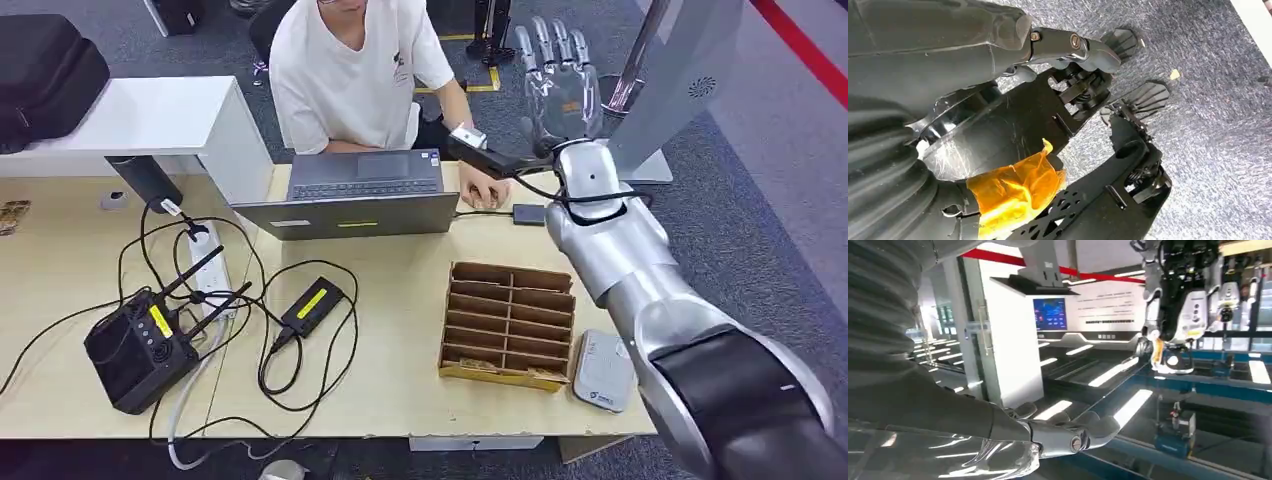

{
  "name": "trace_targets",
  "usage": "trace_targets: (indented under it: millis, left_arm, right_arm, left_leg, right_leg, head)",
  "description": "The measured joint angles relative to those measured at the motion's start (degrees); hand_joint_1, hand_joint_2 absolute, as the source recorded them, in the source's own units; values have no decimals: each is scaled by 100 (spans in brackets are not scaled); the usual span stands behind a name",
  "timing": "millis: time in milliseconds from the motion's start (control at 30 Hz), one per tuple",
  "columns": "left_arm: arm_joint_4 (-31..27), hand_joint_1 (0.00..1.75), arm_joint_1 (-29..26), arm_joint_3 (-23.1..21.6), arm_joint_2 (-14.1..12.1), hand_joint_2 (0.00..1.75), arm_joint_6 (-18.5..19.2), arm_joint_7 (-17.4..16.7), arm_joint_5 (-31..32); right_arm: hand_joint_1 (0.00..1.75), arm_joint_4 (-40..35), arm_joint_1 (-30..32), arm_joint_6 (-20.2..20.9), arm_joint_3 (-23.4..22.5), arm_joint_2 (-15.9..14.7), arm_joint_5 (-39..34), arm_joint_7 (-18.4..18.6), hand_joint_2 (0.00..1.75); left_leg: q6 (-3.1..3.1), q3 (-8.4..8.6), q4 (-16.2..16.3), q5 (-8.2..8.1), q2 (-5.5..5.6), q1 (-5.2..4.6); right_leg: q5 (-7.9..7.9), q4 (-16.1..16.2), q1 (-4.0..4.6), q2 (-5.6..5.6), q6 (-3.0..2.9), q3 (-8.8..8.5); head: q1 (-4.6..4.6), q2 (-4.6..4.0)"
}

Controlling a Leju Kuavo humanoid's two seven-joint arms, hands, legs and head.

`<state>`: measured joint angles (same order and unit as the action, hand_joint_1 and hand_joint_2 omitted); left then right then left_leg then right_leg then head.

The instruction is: Pass the card to the sensor for recognition and then transmit it.

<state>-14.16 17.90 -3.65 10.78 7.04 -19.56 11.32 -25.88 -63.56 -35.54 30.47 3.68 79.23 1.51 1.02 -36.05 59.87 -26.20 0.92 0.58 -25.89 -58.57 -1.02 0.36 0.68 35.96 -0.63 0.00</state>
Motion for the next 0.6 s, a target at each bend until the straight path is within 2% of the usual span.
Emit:
trace_targets:
  millis: [200, 233, 300, 367, 433, 600]
  left_arm:
    - [0, 0, -11, 57, -33, 175, 4, 66, -13]
    - [0, 0, -13, 64, -37, 175, 45, 145, 19]
    - [-22, 0, -79, 22, -92, 175, 74, 601, 470]
    - [-125, 0, -214, -48, -118, 175, 70, 949, 691]
    - [-225, 0, -305, -91, -122, 175, 63, 1095, 778]
    - [-359, 0, -414, -181, -179, 175, 13, 1272, 852]
  right_arm:
    - [0, 18, 0, -83, -160, -388, -11, -99, 175]
    - [0, 24, 3, -107, -195, -450, -18, -112, 175]
    - [0, 22, 67, -231, -271, -647, -15, -47, 175]
    - [0, -121, 281, -389, -381, -860, -114, -232, 175]
    - [0, -309, 535, -398, -509, -1051, -170, -382, 175]
    - [0, -1142, 1340, -413, -846, -1369, -245, -669, 175]
  left_leg:
    - [0, 0, 0, 0, -6, 6]
    - [1, 0, 0, 0, -11, 6]
    - [1, -2, 2, -5, -32, 12]
    - [5, -5, 3, -8, -16, 8]
    - [5, -16, 3, -8, 8, 10]
    - [-3, -18, 2, -15, -7, 7]
  right_leg:
    - [2, -1, 8, 4, -3, 2]
    - [2, -1, 9, 10, -4, 4]
    - [7, 0, 11, 35, -11, 16]
    - [5, -1, 11, 20, -10, 15]
    - [2, 1, 13, -8, -8, 13]
    - [0, 7, 11, 5, -5, 14]
  head:
    - [0, 0]
    - [2, 0]
    - [-2, 0]
    - [-7, 0]
    - [0, 0]
    - [2, 0]
